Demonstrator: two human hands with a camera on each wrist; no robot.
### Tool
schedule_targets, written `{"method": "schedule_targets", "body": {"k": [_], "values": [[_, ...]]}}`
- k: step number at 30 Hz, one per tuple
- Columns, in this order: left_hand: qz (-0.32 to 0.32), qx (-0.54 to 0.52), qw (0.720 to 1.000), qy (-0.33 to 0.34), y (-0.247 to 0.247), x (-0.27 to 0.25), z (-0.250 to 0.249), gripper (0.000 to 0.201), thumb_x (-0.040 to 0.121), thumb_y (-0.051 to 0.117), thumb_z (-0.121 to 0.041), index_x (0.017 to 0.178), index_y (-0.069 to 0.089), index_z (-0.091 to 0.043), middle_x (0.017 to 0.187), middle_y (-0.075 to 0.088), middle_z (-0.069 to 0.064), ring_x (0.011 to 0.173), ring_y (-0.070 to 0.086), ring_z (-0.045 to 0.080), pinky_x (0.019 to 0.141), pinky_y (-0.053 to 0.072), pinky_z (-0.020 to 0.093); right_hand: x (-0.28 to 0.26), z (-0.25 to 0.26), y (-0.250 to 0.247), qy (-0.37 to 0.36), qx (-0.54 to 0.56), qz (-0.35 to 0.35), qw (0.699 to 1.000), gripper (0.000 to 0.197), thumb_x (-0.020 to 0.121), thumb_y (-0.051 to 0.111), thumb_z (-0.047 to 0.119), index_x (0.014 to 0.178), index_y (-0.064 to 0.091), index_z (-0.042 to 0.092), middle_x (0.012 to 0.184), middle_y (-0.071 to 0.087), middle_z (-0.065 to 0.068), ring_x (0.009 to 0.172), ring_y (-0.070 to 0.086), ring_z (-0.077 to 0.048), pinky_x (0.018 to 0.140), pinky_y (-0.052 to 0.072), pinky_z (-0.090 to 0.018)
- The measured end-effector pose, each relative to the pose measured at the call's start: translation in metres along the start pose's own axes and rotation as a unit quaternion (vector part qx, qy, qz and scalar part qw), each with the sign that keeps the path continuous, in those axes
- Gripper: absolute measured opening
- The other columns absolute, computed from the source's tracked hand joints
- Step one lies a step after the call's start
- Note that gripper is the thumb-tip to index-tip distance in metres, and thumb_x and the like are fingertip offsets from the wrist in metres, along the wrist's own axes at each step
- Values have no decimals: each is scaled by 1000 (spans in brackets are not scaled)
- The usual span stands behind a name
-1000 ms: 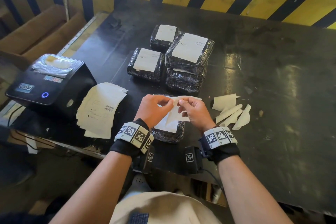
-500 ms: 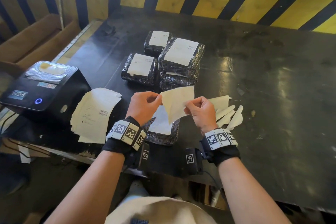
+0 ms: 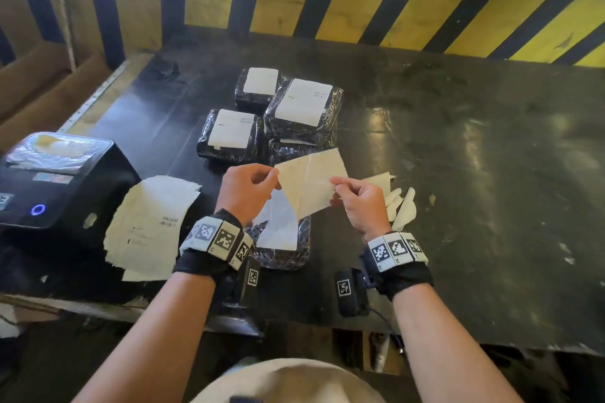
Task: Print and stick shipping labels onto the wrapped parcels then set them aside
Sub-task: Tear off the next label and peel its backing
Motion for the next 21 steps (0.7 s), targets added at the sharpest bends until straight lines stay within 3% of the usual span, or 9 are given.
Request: {"method": "schedule_targets", "body": {"k": [2, 4, 8, 10, 13, 17, 21], "values": [[16, 1, 1000, 9, -1, 2, -2, 22, 94, 58, -24, 91, 74, -10, 82, 72, 0, 61, 63, 7, 54, 46, 13, -2, 3, 6, 7, 9, -16, 1000, 8, 88, 68, 16, 93, 73, 14, 85, 74, -1, 72, 69, -13, 66, 53, -16], [27, 1, 1000, 11, -2, 5, -1, 21, 94, 58, -25, 92, 73, -11, 80, 73, -1, 58, 63, 8, 51, 43, 13, -3, 4, 12, 2, -9, -39, 999, 11, 83, 75, 21, 92, 74, 14, 84, 74, 0, 73, 70, -12, 67, 53, -16], [35, -1, 999, 0, -11, 14, 8, 21, 94, 58, -24, 93, 74, -11, 75, 73, -4, 54, 64, 8, 58, 53, 22, -2, -3, 8, -15, -76, -94, 993, 17, 84, 74, 21, 98, 74, 11, 86, 71, 3, 75, 63, 1, 64, 44, -2], [37, -1, 999, -1, -16, 18, 12, 21, 93, 58, -23, 92, 74, -9, 74, 72, -3, 52, 64, 8, 60, 54, 23, -4, -9, 1, -7, -102, -110, 989, 18, 85, 73, 21, 100, 74, 12, 88, 70, 4, 78, 63, -2, 65, 44, -2], [52, 0, 999, -3, -21, 22, 18, 20, 93, 58, -23, 90, 73, -10, 73, 72, -1, 50, 65, 10, 54, 53, 23, -4, -19, -12, 6, -136, -136, 981, 19, 86, 72, 22, 103, 74, 13, 94, 70, 2, 87, 64, -12, 77, 47, -15], [68, -19, 997, -9, -25, 26, 21, 18, 95, 57, -21, 90, 69, -9, 73, 71, 6, 51, 68, 14, 44, 49, 22, -1, -31, -30, 18, -154, -178, 972, 17, 87, 70, 18, 102, 75, 10, 91, 72, -2, 84, 67, -20, 85, 54, -32], [75, -43, 996, -17, -26, 29, 19, 15, 95, 57, -20, 88, 66, -10, 72, 70, 10, 53, 69, 15, 43, 52, 23, 8, -43, -48, 40, -153, -211, 965, 16, 87, 70, 15, 102, 75, 10, 97, 73, -8, 88, 69, -26, 87, 55, -35]]}}
Point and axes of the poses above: each hand's wrist, its own x-axis towards the middle knuckle, its own y-axis out of the palm, z = x × y, the point moved 2 cm from there along x, towards the middle knuckle
